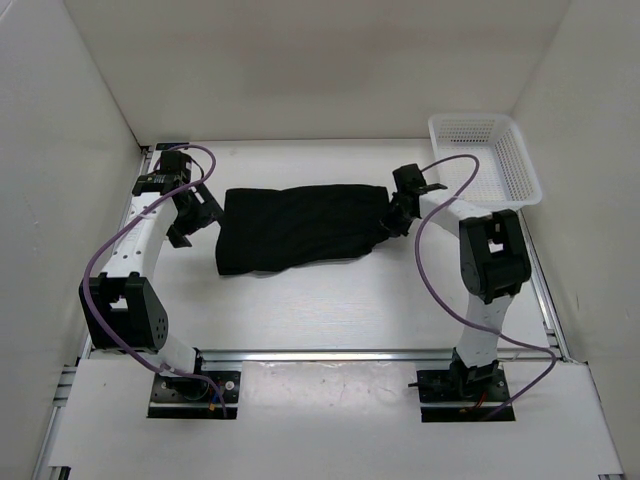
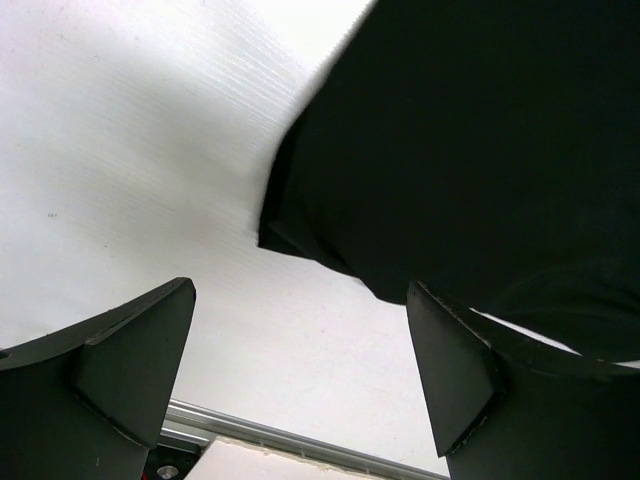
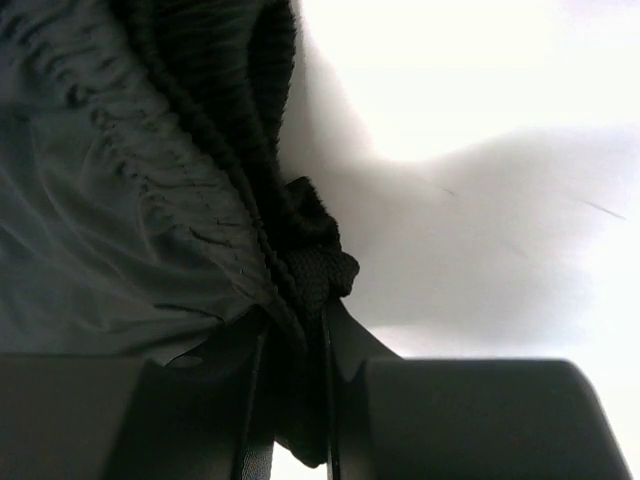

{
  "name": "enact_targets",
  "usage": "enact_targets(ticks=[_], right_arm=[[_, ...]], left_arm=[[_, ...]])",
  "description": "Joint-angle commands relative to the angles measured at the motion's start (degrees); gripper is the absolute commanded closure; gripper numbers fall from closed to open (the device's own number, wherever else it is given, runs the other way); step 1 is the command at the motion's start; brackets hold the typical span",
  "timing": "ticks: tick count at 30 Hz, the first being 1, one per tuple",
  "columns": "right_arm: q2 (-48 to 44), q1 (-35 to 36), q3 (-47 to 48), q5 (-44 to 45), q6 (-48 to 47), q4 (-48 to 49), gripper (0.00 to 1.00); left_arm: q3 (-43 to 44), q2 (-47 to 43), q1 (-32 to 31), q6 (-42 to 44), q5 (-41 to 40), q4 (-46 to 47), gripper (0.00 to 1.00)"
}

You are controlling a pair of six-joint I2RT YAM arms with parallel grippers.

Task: Fold and stack the shorts
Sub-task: Fold the shorts

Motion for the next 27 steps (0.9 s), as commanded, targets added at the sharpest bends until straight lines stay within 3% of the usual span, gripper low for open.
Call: enact_targets(ticks=[1, 12, 17, 27], right_arm=[[-6.35, -0.27, -2.28, 8.70, -6.53, -8.71, 1.00], [-21.20, -0.27, -9.23, 20.58, -14.00, -16.81, 1.00], [-25.16, 1.57, -5.72, 25.15, -17.26, -19.53, 1.00], [-23.15, 9.21, 5.79, 30.60, -22.44, -21.47, 1.00]], left_arm=[[0.91, -2.25, 0.25, 0.91, 0.64, 0.05, 0.02], [-0.67, -1.64, -2.11, 0.29, 8.19, 2.76, 0.02], [-1.29, 1.78, -4.14, 0.29, 10.22, 4.35, 0.02], [-0.76, 12.08, -4.14, 0.91, 13.48, 8.48, 0.04]])
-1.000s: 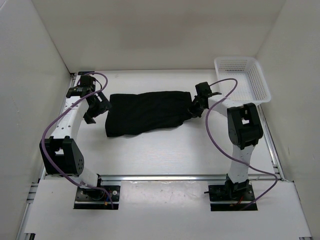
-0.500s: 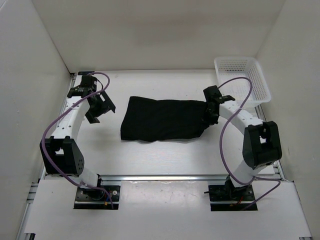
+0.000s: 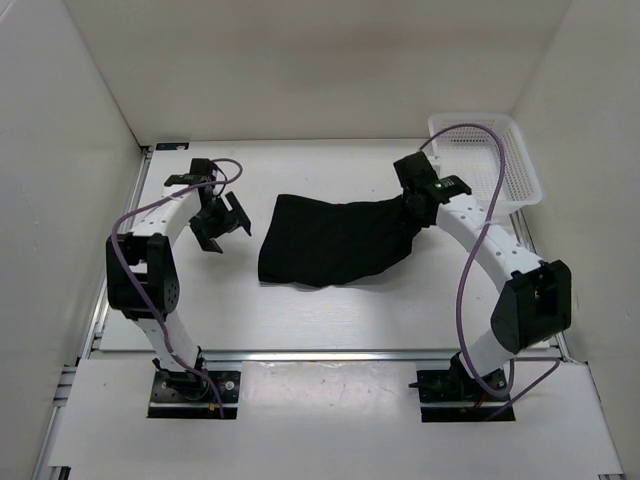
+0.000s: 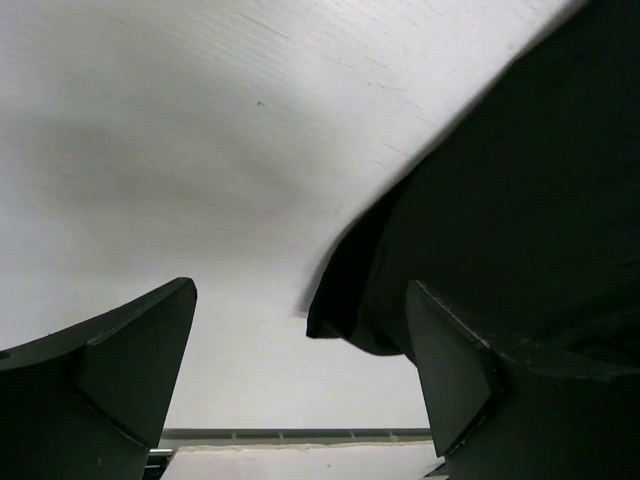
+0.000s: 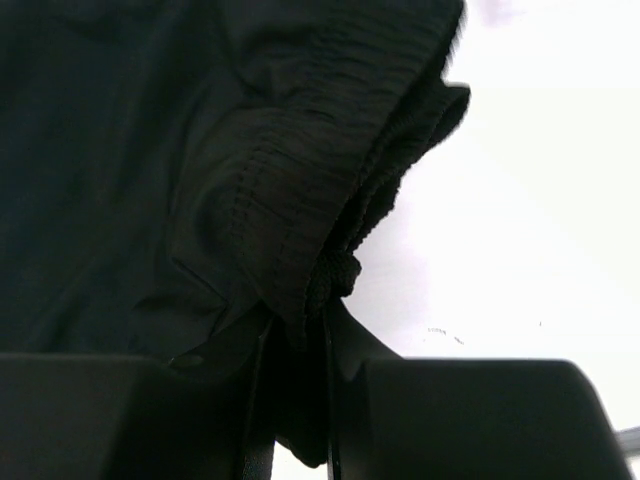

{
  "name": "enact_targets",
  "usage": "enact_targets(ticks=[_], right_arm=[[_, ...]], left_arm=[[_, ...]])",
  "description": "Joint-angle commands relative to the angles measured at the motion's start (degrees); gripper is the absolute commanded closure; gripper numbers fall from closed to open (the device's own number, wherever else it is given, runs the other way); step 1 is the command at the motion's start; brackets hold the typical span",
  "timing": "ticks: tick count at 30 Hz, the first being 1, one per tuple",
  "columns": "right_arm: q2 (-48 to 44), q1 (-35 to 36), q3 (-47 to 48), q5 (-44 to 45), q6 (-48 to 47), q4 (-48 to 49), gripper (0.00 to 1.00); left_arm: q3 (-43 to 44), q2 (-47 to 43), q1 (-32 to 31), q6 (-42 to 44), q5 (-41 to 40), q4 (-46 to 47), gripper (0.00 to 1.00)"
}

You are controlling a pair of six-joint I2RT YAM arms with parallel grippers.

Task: Fold and stack the shorts
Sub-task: Fold the shorts

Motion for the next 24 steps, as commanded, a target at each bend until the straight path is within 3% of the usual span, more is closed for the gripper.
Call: enact_targets(ticks=[1, 13, 17, 21, 24], right_arm=[[1.20, 3.14, 6.12, 4.72, -2.95, -0.64, 1.00], [16.13, 21.68, 26.94, 16.33, -9.80, -4.60, 1.00], [20.36, 25.64, 31.79, 17.56, -11.55, -4.60, 1.00], [23.96, 28.28, 35.57, 18.27, -13.76, -4.60, 1.00], [24.76, 28.99, 37.25, 18.27, -15.17, -4.60, 1.00]], left_arm=[[-0.67, 0.10, 0.05, 0.47, 2.81, 2.76, 0.04], [-2.35, 0.01, 0.58, 1.61, 1.76, 2.76, 0.04], [-2.35, 4.14, 0.58, 1.61, 0.17, 3.37, 0.11], [-2.35, 6.25, 1.72, 1.61, -1.49, 3.99, 0.22], [-2.35, 7.05, 2.77, 1.09, -2.02, 4.60, 0.45]])
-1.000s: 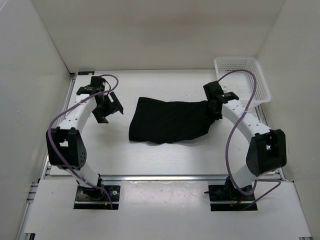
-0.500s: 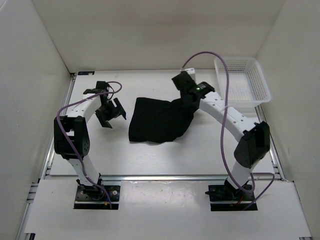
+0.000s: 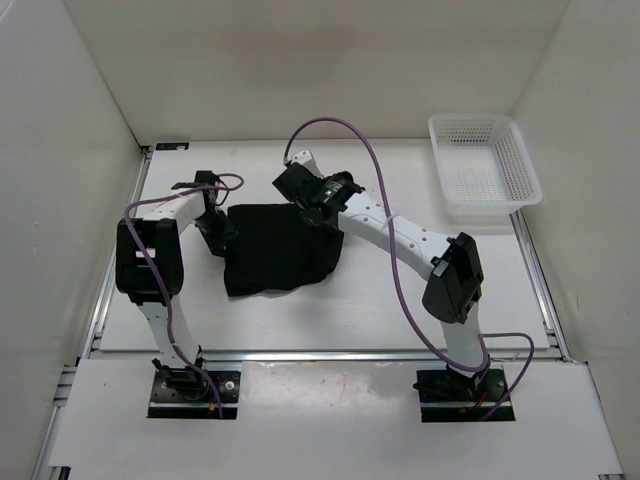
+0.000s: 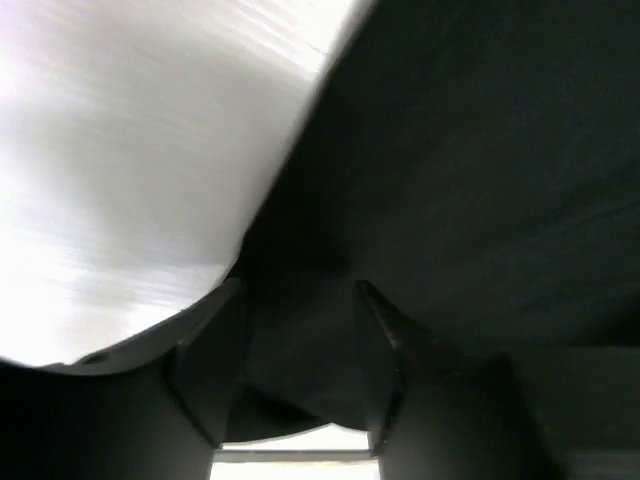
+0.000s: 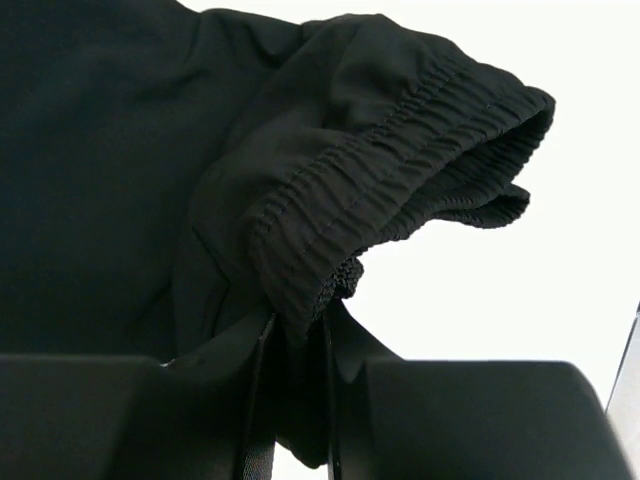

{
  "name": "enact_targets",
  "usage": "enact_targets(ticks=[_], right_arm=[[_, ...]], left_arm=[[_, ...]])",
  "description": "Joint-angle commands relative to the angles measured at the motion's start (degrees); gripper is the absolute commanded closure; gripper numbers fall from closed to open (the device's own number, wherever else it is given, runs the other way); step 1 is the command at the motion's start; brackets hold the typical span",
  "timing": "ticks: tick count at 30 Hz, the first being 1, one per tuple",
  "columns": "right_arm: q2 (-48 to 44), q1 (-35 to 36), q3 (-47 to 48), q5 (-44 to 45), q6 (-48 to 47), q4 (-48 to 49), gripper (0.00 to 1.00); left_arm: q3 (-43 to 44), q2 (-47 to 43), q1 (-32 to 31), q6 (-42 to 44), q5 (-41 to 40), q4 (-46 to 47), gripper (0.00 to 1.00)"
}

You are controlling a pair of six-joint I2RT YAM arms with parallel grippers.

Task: Fold and stack the shorts
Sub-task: Fold the shorts

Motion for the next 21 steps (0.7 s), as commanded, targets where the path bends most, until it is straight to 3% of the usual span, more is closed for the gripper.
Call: enact_targets(ticks=[1, 4, 7, 8, 12, 14, 16, 18, 19, 21], right_arm=[[0.59, 0.25, 4.09, 2.55, -2.64, 0.01, 1.00], [-0.54, -0.71, 3.31, 1.68, -2.64, 0.01, 1.00], [-4.14, -3.78, -1.17, -0.61, 0.69, 0.01, 1.00], [-6.76, -4.75, -5.01, -1.13, 1.57, 0.01, 1.00], [-14.95, -11.25, -17.24, -4.29, 6.13, 2.29, 1.00], [-19.69, -14.76, -24.25, -5.09, 7.19, 2.82, 1.00], [-23.29, -17.32, -28.32, -7.19, 7.20, 4.32, 1.00], [-25.15, -21.10, -32.98, -7.82, 7.20, 5.02, 1.00], [-26.55, -22.15, -34.13, -8.43, 7.20, 5.72, 1.00], [-27.70, -24.53, -36.33, -8.43, 5.63, 6.43, 1.00]], left_arm=[[-0.14, -0.32, 1.49, 0.19, -1.91, 1.74, 0.59], [-0.14, 0.30, 2.19, 0.71, -1.92, 1.74, 0.76], [0.48, 0.30, 2.19, 1.24, -1.39, 1.74, 0.74], [0.48, 0.30, 2.19, 1.24, -1.39, 1.74, 0.70], [1.88, -0.84, 0.27, 2.39, 0.28, 1.74, 0.19], [2.40, -2.15, 0.26, 2.91, 0.98, 1.74, 0.13], [2.41, -3.12, -0.44, 2.91, 0.98, 1.22, 0.13], [2.41, -3.92, -0.44, 2.91, 1.51, 1.22, 0.20], [2.41, -3.92, -0.44, 2.39, 1.51, 1.22, 0.26], [2.41, -3.05, -0.97, 2.39, 2.03, 1.22, 0.54]])
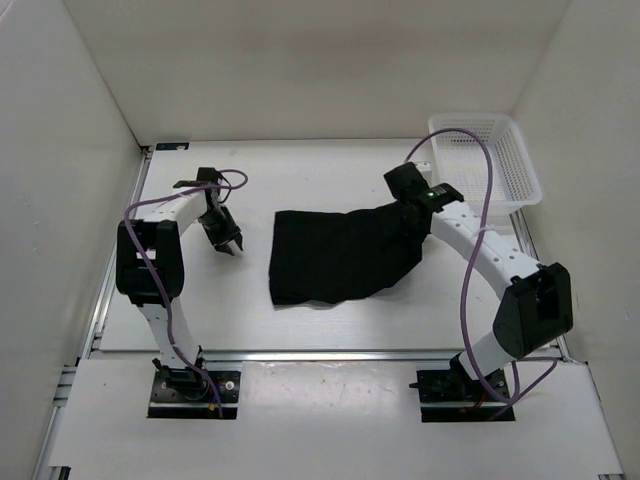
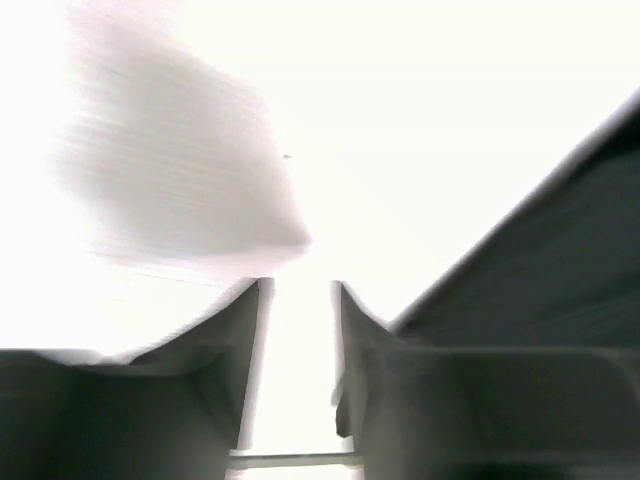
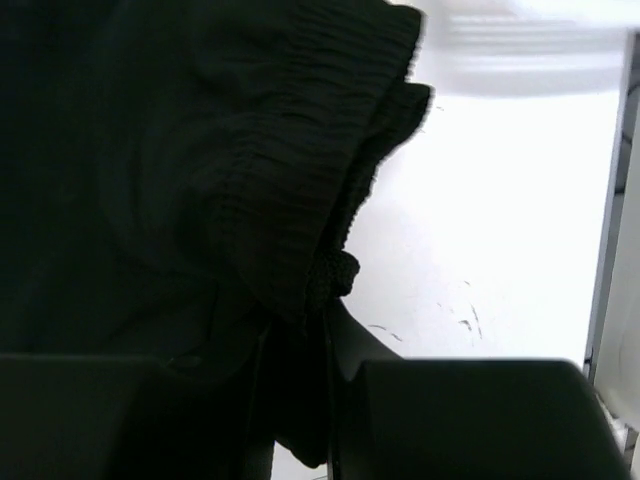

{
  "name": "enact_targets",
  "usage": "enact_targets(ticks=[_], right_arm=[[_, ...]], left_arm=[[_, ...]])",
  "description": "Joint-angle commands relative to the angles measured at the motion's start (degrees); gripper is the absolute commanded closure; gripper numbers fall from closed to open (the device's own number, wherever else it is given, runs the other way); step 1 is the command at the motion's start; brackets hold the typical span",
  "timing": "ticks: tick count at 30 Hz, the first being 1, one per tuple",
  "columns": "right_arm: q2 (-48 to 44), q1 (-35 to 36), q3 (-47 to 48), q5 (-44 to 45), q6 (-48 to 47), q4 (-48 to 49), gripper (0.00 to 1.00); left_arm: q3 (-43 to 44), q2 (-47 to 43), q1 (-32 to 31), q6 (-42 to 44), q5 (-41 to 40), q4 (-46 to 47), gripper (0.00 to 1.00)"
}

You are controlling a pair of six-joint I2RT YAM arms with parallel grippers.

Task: Fold and stack the shorts
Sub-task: Fold the shorts

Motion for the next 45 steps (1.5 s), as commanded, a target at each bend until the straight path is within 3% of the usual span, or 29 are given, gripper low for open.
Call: enact_targets(ticks=[1, 3, 10, 20, 28, 34, 37, 38, 39, 41, 42, 45], right_arm=[[-3.12, -2.83, -1.91, -1.29, -0.33, 3.89, 1.00], [-3.12, -3.36, -2.52, -1.29, -0.85, 3.89, 1.00], [-3.65, -2.76, -1.21, -1.90, -2.00, 3.89, 1.00], [-2.60, 1.99, 3.44, -0.24, -4.72, 3.89, 1.00], [6.71, 15.60, 14.59, 0.48, -8.58, 1.79, 1.00], [20.59, 26.95, 28.83, -0.57, -14.91, 0.99, 1.00], [23.51, 28.63, 34.11, -2.51, -14.92, 0.29, 0.71], [23.51, 29.24, 34.91, -3.82, -14.92, 0.29, 0.29], [22.55, 29.24, 35.44, -4.62, -14.39, 0.29, 0.18], [18.51, 29.24, 33.78, -5.15, -12.99, 2.73, 0.06], [16.85, 28.63, 30.90, -5.15, -12.29, 3.71, 0.02], [7.90, 25.82, 23.26, -5.95, -8.51, 6.00, 0.01]], left_arm=[[2.41, -2.21, -0.95, 0.57, 2.12, 0.21, 0.66], [3.55, 0.59, -2.79, 0.05, 3.71, 0.21, 0.90], [9.18, 8.33, -12.80, -2.50, 6.08, 0.21, 0.90], [9.89, 12.29, -13.43, -3.82, 5.38, 1.27, 0.90], [8.74, 12.29, -13.43, -3.82, 4.33, 1.27, 0.90], [8.21, 11.77, -13.43, -3.82, 3.71, 1.27, 0.90], [7.69, 10.45, -13.43, -3.82, 3.71, 1.27, 0.88], [6.90, 8.88, -12.82, -3.82, 3.71, 1.27, 0.78], [6.90, 8.08, -12.82, -3.82, 4.32, 1.27, 0.71], [6.37, 6.24, -10.89, -3.30, 4.33, 0.40, 0.57], [5.76, 4.06, -10.36, -2.68, 3.80, -0.57, 0.42], [6.80, 0.10, -7.55, -1.36, 1.61, -3.99, 0.25]])
